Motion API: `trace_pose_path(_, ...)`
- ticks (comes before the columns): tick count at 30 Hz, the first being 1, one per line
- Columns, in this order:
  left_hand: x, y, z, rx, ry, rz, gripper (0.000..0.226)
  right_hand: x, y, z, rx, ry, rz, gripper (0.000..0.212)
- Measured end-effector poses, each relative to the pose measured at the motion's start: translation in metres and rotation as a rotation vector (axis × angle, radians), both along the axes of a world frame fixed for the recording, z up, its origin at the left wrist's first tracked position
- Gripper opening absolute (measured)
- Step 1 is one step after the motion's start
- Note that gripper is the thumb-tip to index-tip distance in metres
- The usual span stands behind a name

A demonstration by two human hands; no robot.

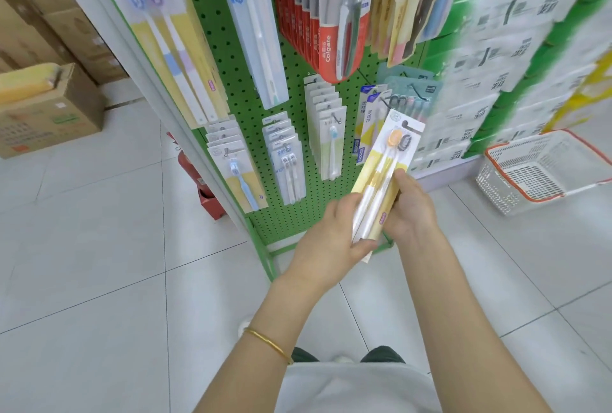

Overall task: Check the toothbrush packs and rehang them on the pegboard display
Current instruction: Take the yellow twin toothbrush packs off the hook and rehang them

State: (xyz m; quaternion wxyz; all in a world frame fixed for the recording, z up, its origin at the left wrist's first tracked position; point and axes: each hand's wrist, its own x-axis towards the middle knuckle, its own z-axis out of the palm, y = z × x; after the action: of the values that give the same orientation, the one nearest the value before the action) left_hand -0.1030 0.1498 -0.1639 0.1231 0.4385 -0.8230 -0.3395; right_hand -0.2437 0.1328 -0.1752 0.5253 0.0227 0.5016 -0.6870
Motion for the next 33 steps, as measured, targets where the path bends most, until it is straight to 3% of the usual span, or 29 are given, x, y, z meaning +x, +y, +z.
trace_pose_path(5,0.0,-0.002,-0.004,0.015,-0.117,-0.04,0.096,-0.001,-0.001,-0.001,-0.007,-0.029,-0.007,0.038)
trace_pose_path(9,-0.001,-0.005,-0.003,0.116,-0.121,-0.048,0.091,-0.001,-0.001,0.0,-0.029,-0.088,0.065,0.038)
trace_pose_path(14,0.003,-0.011,0.001,0.403,0.105,-0.001,0.061,-0.004,0.004,0.003,-0.042,-0.055,0.167,0.039)
trace_pose_path(17,0.011,-0.016,0.002,0.623,0.241,0.044,0.053,-0.002,0.007,0.003,-0.076,0.069,0.166,0.007)
trace_pose_path(22,0.02,-0.018,0.0,0.739,0.345,0.028,0.043,0.001,0.009,0.007,-0.095,0.266,0.23,0.016)
trace_pose_path(27,0.02,-0.017,-0.002,0.622,0.286,0.084,0.016,0.004,0.01,0.013,-0.141,0.379,0.273,0.012)
trace_pose_path(30,0.018,-0.022,-0.004,0.491,0.291,0.181,0.017,0.006,0.011,0.017,-0.173,0.429,0.376,0.008)
trace_pose_path(33,0.018,-0.029,0.003,0.47,0.435,0.307,0.022,0.011,0.011,0.016,-0.211,0.44,0.485,0.011)
